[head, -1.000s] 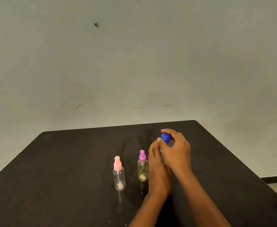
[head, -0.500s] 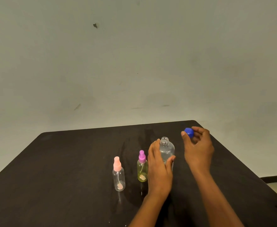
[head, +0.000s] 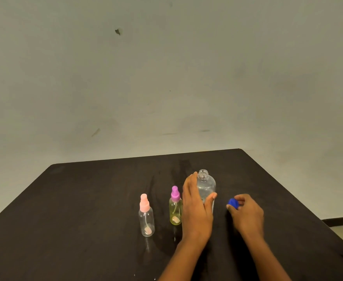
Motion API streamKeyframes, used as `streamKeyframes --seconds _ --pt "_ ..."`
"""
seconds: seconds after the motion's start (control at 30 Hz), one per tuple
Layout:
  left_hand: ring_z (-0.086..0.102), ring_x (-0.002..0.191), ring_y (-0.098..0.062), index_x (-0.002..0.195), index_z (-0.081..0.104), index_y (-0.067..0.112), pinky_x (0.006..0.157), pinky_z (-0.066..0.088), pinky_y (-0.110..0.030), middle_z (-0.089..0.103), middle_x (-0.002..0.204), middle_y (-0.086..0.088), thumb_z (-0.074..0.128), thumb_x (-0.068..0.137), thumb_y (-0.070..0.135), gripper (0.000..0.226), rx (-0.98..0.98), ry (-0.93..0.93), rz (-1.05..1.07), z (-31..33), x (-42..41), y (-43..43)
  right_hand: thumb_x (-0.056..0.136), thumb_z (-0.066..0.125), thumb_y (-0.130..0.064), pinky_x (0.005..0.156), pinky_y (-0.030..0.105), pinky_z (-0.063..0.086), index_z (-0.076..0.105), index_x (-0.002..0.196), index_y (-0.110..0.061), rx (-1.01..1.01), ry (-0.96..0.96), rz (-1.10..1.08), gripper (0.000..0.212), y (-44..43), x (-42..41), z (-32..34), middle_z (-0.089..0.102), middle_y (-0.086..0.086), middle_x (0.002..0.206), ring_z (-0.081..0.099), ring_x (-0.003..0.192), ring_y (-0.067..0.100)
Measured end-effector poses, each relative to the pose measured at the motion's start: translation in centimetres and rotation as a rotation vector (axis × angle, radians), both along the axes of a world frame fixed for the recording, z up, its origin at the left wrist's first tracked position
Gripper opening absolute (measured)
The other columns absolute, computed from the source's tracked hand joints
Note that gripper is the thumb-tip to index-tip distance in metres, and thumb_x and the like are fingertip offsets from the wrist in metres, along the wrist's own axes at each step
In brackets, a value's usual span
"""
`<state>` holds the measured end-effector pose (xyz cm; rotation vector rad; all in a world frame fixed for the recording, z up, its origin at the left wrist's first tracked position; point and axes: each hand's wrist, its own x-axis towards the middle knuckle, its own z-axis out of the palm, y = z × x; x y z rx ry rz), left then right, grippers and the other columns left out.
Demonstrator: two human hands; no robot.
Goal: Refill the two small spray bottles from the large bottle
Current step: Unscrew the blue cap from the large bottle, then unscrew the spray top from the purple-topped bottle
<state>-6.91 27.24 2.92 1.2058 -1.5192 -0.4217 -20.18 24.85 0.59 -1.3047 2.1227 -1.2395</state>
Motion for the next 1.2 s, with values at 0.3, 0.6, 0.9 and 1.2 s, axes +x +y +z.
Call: streamKeyframes --seconds 0.3,0.6,0.9,1.2 --pt "0.02 0.14 -0.004 0.148 0.018 0.027 0.108 0.019 -0.011 0.024 0.153 0.009 0.057 0.093 0.031 0.068 0.039 0.009 -0.015 0.3 -0.1 0.2 0.077 0.077 -0.014 0.083 0.035 0.048 0.054 0.118 -0.013 0.034 -0.021 0.019 0.046 0.3 -0.1 -1.0 0.06 0.003 0.1 0.057 0.09 0.019" --pt "0.024 0.138 0.0 0.142 0.028 0.032 0.107 0.019 -0.006 0.03 0.149 0.014 0.067 0.087 0.027 0.068 -0.191 0.054 0.045 1.5 0.3 1.9 0.075 0.078 -0.015 0.087 0.04 0.049 0.046 0.127 -0.013 0.061 -0.047 0.039 0.061 0.4 -0.2 -0.9 0.057 0.002 0.102 0.057 0.097 0.021" --pt "0.026 0.134 0.0 0.146 0.025 0.017 0.106 0.02 -0.006 0.033 0.147 -0.001 0.065 0.08 -0.002 0.08 -0.131 0.088 0.278 -0.5 3.0 2.7 0.082 0.068 -0.014 0.088 0.038 0.042 0.034 0.137 -0.007 -0.052 -0.125 -0.032 0.065 0.5 -0.1 -0.8 0.051 0.014 0.125 0.052 0.104 0.025" --pt "0.029 0.139 -0.014 0.151 0.011 0.014 0.108 0.024 -0.022 0.025 0.154 0.001 0.059 0.091 0.012 0.076 0.266 0.035 0.163 -1.5 4.2 2.5 0.076 0.064 0.001 0.081 0.041 0.047 0.042 0.13 -0.006 -0.49 -0.043 -0.102 0.058 1.8 2.4 4.3 0.047 0.01 0.123 0.055 0.091 0.021"
